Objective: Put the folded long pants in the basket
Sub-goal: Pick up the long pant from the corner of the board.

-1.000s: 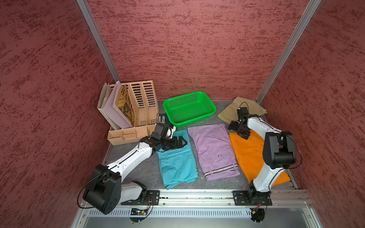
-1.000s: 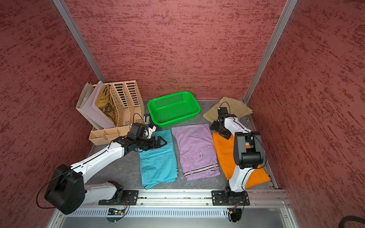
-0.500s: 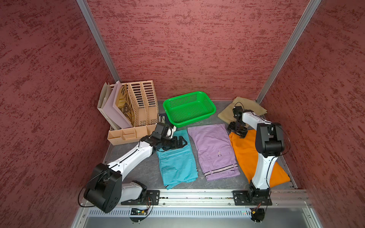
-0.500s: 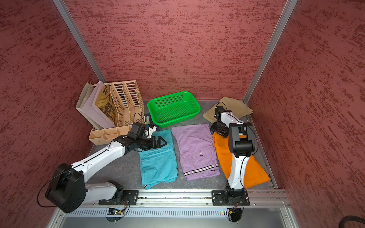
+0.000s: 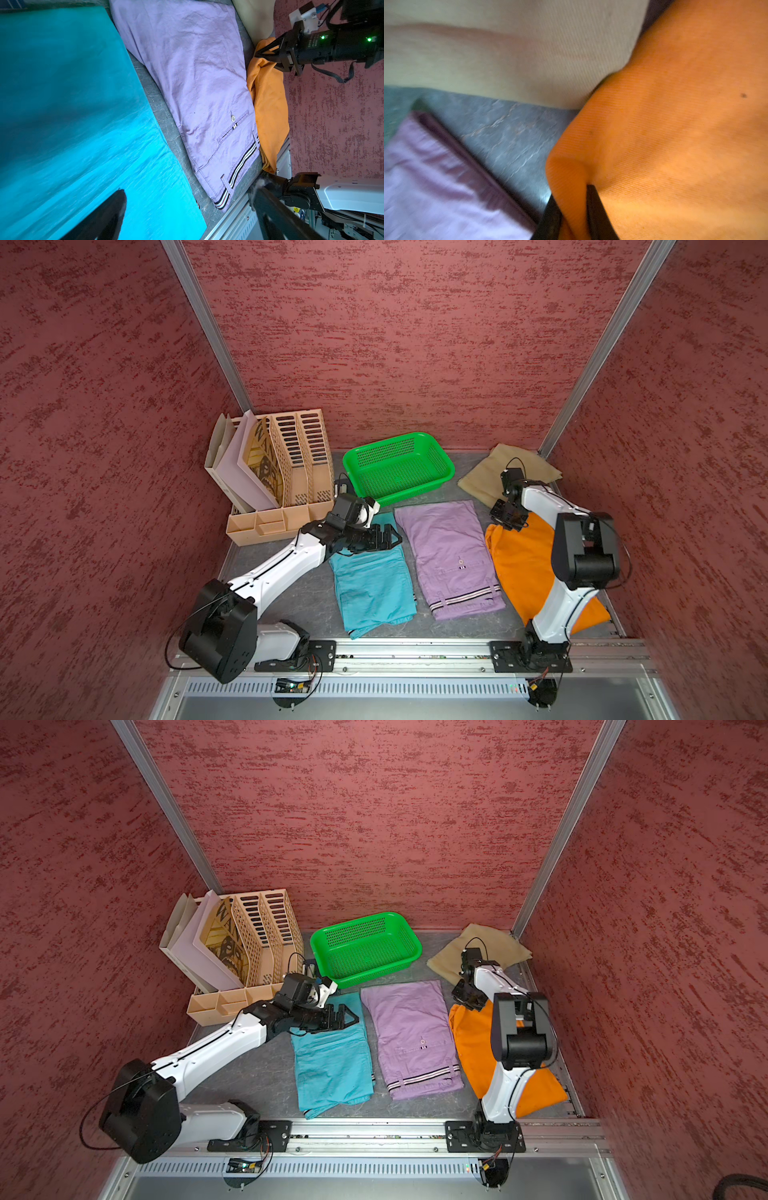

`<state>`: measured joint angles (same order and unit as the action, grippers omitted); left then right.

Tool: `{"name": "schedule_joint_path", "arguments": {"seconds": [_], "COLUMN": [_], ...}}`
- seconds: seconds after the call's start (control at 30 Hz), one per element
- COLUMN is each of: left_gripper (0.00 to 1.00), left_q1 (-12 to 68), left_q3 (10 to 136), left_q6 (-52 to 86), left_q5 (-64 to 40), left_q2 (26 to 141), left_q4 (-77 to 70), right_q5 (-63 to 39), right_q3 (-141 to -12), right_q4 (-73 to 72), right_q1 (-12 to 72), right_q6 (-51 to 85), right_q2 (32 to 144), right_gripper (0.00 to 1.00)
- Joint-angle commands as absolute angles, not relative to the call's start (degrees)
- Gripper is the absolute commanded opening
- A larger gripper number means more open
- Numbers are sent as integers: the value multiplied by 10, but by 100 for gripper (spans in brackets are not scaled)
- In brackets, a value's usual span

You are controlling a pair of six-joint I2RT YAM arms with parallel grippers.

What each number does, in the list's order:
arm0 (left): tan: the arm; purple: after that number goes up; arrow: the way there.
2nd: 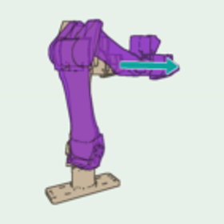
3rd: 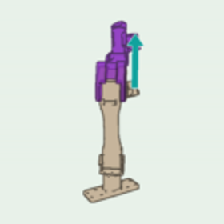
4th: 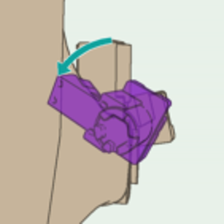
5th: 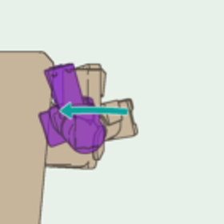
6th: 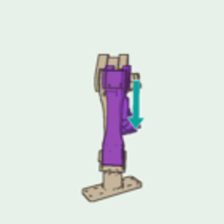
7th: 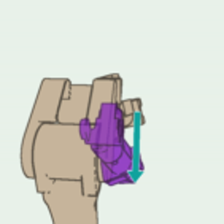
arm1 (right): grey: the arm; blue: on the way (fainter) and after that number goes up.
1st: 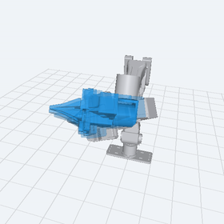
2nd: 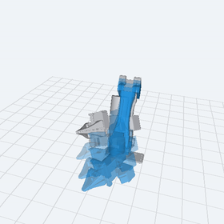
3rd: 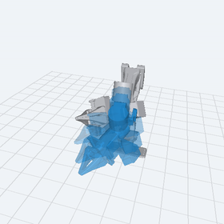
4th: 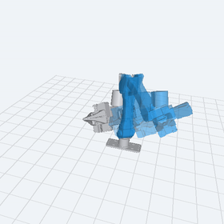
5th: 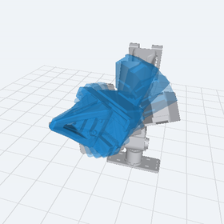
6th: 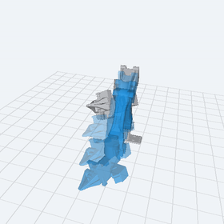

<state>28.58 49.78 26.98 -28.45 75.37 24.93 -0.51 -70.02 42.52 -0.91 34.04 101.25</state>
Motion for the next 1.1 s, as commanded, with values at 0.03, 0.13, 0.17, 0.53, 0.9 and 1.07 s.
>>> {"name": "schedule_joint_path", "arguments": {"seconds": [0.03,0.13,0.17,0.53,0.9,1.07], "left_gripper": [100,100,100,100,100,100], "left_q1": [295,297,298,299,245,274], "left_q3": [517,517,515,515,464,515], "left_q6": [262,266,267,277,465,529], "left_q5": [-292,-293,-295,-301,-396,-426], "left_q2": [752,747,746,748,822,925], "left_q4": [254,252,249,241,2,-83], "right_q5": [-118,-172,-184,-376,-440,-443], "right_q3": [-649,-607,-599,-633,-554,-539], "right_q4": [332,284,270,188,99,104], "right_q1": [-17,-17,-17,-17,131,178], "right_q6": [292,265,257,213,219,179], "right_q2": [875,794,773,758,831,853], "right_gripper": [0,0,0,0,0,0]}}
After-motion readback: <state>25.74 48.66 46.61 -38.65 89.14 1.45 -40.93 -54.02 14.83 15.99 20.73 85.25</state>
